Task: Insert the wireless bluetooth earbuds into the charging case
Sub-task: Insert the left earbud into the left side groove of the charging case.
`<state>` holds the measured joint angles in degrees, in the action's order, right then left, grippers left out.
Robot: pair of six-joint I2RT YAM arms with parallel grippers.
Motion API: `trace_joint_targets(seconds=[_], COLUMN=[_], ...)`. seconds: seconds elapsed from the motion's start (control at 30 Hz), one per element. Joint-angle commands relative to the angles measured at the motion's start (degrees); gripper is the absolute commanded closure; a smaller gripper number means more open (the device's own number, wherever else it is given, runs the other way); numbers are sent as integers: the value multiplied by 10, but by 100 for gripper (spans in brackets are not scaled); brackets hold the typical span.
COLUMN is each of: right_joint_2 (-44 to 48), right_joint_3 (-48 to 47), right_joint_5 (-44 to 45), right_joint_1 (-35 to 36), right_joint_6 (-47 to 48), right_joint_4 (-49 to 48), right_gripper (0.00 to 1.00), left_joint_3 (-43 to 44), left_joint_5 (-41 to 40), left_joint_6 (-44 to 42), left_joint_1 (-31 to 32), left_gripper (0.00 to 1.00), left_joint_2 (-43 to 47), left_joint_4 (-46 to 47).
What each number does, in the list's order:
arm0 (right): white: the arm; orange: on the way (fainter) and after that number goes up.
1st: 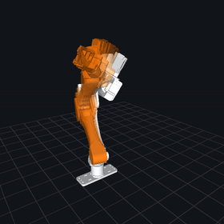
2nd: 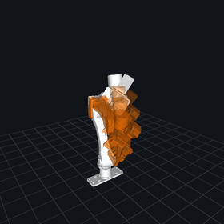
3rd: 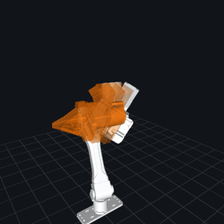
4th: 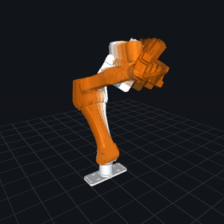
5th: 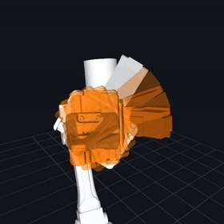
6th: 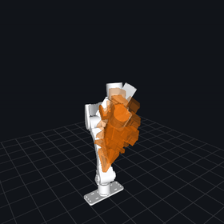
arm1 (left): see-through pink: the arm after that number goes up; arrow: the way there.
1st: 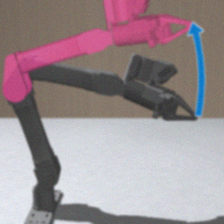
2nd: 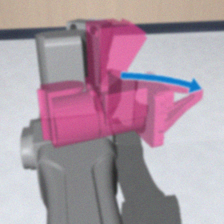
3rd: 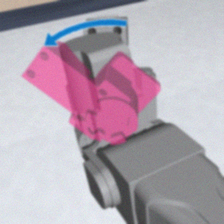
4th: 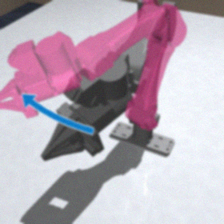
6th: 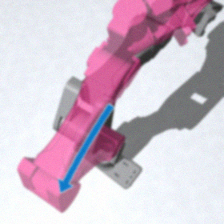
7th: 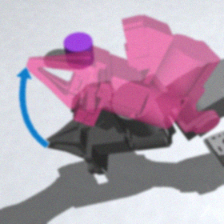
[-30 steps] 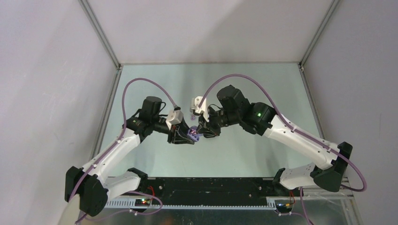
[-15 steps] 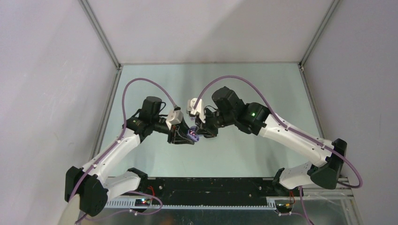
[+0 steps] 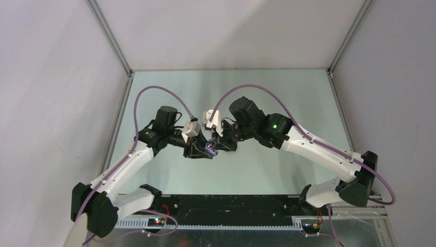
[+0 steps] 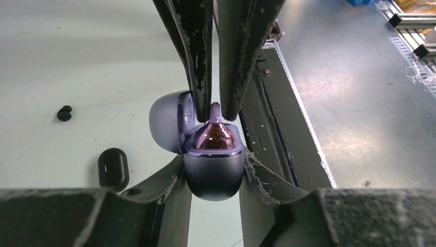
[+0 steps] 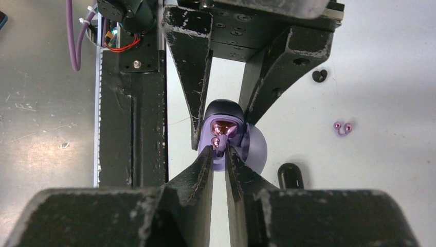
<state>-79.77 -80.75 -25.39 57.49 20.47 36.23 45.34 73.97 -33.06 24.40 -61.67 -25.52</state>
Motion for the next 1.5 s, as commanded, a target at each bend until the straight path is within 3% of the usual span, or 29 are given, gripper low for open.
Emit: trace_joint_targets(seconds=[0.0, 0.23, 0.33, 0.53, 0.8, 1.13, 1.47], right_joint_2=[-6, 5, 16, 20, -7, -21, -10], right_joint_3=[-27, -61, -74, -63, -55, -48, -73], right_joint_5=[12, 3, -7, 10, 8, -6, -13], right_joint_1=[8, 9, 6, 0, -4, 0, -5], right_joint_6=[3, 13, 18, 7, -1, 0, 5], right_joint_4=[-9, 29, 45, 27, 12, 16, 37], right_gripper=[80, 63, 62, 82, 95, 99, 96], left_joint_3=[23, 24, 24, 27, 27, 27, 37], left_joint_5=[28, 26, 25, 24, 23, 22, 15], left_joint_6=[-17, -17, -19, -19, -21, -22, -27], left_joint_1=[3, 3, 3, 4, 3, 3, 2], left_gripper=[100, 100, 100, 100, 100, 100, 100], left_joint_2=[7, 7, 7, 4, 7, 8, 10], left_joint_4=[-1, -3, -4, -6, -9, -10, -24])
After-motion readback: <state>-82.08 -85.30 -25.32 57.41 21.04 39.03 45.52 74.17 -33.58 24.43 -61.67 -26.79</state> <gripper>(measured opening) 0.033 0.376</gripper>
